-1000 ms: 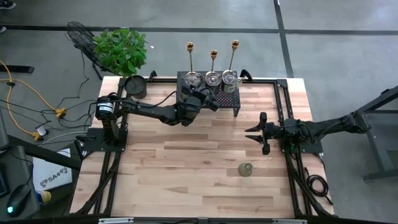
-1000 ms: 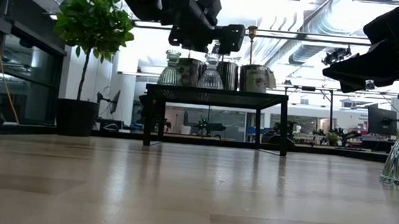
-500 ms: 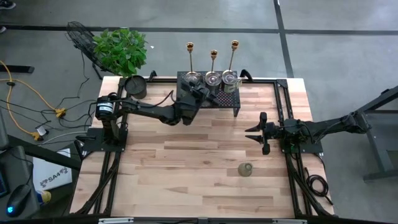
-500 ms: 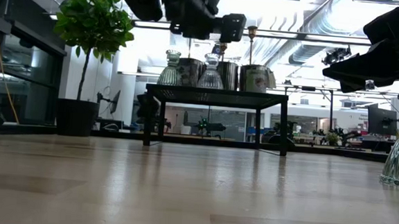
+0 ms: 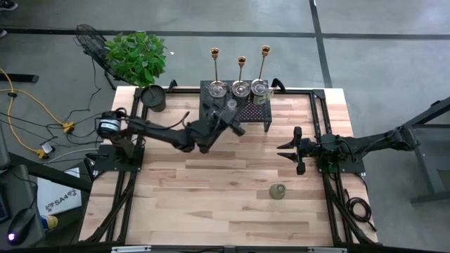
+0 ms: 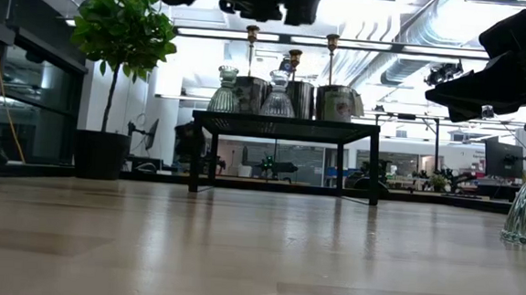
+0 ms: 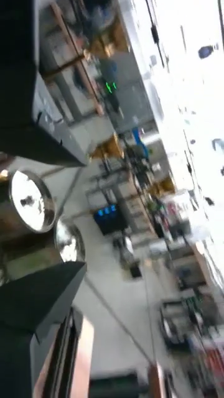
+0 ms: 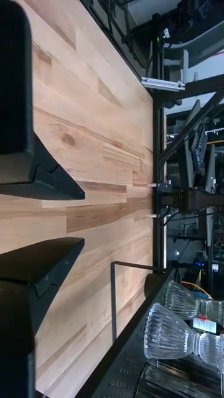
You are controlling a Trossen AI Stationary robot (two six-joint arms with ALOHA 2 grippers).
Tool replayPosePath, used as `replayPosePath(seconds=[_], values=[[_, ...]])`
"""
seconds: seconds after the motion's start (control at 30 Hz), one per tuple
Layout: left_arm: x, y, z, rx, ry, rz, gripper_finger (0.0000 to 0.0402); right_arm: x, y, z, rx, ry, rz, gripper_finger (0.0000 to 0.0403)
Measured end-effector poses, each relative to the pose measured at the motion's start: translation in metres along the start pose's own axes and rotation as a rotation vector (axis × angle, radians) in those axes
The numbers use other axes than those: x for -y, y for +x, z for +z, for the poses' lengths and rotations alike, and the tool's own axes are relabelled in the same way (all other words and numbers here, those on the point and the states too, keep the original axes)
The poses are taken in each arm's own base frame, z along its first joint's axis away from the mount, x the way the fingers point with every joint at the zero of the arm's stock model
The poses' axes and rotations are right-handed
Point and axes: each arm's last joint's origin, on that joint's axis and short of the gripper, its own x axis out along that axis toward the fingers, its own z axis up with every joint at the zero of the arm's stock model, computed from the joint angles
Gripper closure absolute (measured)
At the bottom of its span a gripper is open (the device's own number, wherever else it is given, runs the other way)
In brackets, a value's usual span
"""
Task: Pick & Place candle stick holders
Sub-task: Put the transparent glass candle holder on the shelf
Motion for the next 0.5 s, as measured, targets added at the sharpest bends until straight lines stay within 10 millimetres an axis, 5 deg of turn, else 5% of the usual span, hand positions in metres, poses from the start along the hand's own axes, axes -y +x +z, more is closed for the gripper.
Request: replayPosePath(seconds=[0.33, 0.5], values=[[-0.017, -0.061, -0.051, -0.019, -0.005, -0.26, 0.0307, 0.0, 0.0, 0.0, -0.001, 0.0, 0.0, 0.0304], [-0.023, -0.067, -0.074, -0.041, -0.067, -0.378, 0.0392, 0.0, 0.0, 0.0, -0.001, 0.0, 0.0, 0.0304]])
